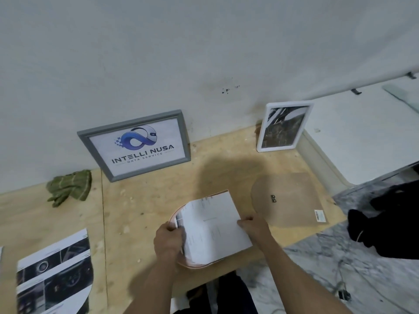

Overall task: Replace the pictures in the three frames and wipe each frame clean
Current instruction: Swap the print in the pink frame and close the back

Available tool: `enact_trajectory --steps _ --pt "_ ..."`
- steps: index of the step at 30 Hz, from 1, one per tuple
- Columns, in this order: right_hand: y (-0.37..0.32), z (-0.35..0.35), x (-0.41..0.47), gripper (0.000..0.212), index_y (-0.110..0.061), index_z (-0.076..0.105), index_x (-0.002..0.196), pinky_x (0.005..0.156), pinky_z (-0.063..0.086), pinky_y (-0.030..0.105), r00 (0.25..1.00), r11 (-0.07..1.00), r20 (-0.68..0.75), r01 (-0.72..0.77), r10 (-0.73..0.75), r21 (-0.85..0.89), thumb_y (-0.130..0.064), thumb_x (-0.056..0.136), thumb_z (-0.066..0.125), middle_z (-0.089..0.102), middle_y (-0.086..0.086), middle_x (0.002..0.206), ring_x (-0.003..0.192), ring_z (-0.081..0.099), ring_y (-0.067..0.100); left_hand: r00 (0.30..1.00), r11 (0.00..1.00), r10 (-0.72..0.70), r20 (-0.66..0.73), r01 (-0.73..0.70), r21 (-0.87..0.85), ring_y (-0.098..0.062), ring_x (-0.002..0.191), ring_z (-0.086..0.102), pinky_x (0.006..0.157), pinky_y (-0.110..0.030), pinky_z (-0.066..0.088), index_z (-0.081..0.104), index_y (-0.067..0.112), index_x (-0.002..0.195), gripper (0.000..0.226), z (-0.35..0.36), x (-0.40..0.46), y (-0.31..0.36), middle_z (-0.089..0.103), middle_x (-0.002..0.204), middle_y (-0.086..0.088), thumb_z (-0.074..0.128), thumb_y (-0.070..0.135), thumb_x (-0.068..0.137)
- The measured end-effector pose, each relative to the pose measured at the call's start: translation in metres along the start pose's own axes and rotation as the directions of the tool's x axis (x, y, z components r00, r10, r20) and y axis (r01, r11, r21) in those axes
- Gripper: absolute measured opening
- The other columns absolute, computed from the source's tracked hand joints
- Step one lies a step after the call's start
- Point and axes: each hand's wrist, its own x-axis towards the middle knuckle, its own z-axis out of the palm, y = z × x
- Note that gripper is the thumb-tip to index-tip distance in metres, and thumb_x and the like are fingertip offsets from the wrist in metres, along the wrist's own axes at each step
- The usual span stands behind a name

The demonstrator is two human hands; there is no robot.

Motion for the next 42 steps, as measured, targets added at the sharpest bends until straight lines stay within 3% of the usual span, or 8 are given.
enact_trajectory --steps 5,9,16,21,28,36,39,42 --pt "-0.005 -0.011 0.002 0.013 -0.012 0.048 0.079 0.064 0.039 0.028 0.995 0.999 0.1 -0.02 0.016 0.036 -0.012 0.086 0.059 0.055 0.005 0.083 0.076 0.054 0.018 0.984 0.925 0.001 0.179 0.067 -0.373 -0.024 0.064 0.052 0.065 -0.034 0.047 0.064 0.009 0.063 0.024 -0.012 0.003 -0.004 0.061 0.067 -0.009 0.072 -0.003 0.081" --pt "-0.03 -0.023 0.008 0.011 -0.011 0.056 0.083 0.06 0.04 0.025 0.963 0.995 0.252 -0.1 0.091 0.024 -0.015 0.093 0.058 0.057 0.004 0.081 0.07 0.052 0.014 0.975 0.889 0.013 0.224 0.091 -0.448 -0.027 0.075 0.052 0.071 -0.037 0.045 0.074 -0.002 0.087 0.005 -0.034 0.004 0.001 0.065 0.08 -0.018 0.071 0.002 0.086" --pt "-0.116 0.001 0.009 0.011 -0.01 0.06 0.078 0.065 0.043 0.028 0.958 0.991 0.269 0.12 -0.099 -0.062 -0.012 0.089 0.061 0.054 0.007 0.077 0.065 0.047 0.016 0.994 0.802 0.035 0.107 0.036 -0.597 -0.025 0.073 0.054 0.071 -0.035 0.047 0.072 -0.003 0.088 0.008 -0.086 0.012 0.011 0.065 0.081 -0.016 0.071 0.005 0.086" --pt "-0.189 0.104 -0.024 0.009 -0.006 0.061 0.076 0.065 0.045 0.032 0.908 0.943 0.367 0.28 -0.201 -0.178 -0.011 0.084 0.062 0.056 0.013 0.073 0.067 0.049 0.022 0.998 0.662 -0.052 -0.044 0.002 -0.749 -0.023 0.067 0.055 0.067 -0.032 0.049 0.071 0.001 0.086 0.004 -0.18 0.024 -0.03 0.066 0.071 -0.01 0.073 0.003 0.084" --pt "-0.239 0.332 -0.113 0.018 -0.02 0.06 0.069 0.074 0.047 0.032 0.745 0.745 0.607 0.566 -0.278 -0.353 -0.013 0.086 0.062 0.059 0.001 0.077 0.075 0.055 0.017 0.927 0.557 -0.305 -0.218 -0.012 -0.83 -0.026 0.065 0.058 0.06 -0.031 0.048 0.065 0.004 0.077 0.011 -0.333 0.041 -0.162 0.067 0.077 -0.016 0.068 0.002 0.087" --pt "-0.244 0.56 -0.202 0.028 -0.013 0.037 0.059 0.055 0.027 0.029 0.592 0.452 0.747 0.779 -0.302 -0.435 -0.012 0.083 0.052 0.038 0.006 0.059 0.056 0.036 0.019 0.748 0.448 -0.605 -0.273 0.037 -0.893 -0.027 0.072 0.056 0.069 -0.039 0.049 0.058 0.007 0.073 0.02 -0.429 0.066 -0.299 0.061 0.072 -0.013 0.069 0.003 0.09" --pt "-0.236 0.605 -0.22 0.034 -0.015 0.03 0.055 0.047 0.024 0.026 0.54 0.28 0.779 0.839 -0.32 -0.466 -0.008 0.085 0.045 0.03 0.001 0.052 0.047 0.031 0.017 0.737 0.428 -0.632 -0.242 0.072 -0.901 -0.025 0.063 0.053 0.062 -0.037 0.049 0.055 0.007 0.068 0.026 -0.438 0.07 -0.326 0.058 0.068 -0.013 0.068 0.002 0.09" --pt "-0.23 0.627 -0.227 0.026 -0.012 0.043 0.061 0.05 0.035 0.029 0.497 0.159 0.791 0.867 -0.357 -0.473 -0.01 0.088 0.047 0.045 0.004 0.064 0.058 0.046 0.019 0.774 0.389 -0.606 -0.185 0.085 -0.917 -0.025 0.058 0.05 0.057 -0.033 0.046 0.055 0.005 0.076 0.019 -0.44 0.07 -0.34 0.055 0.068 -0.014 0.066 0.0 0.09"
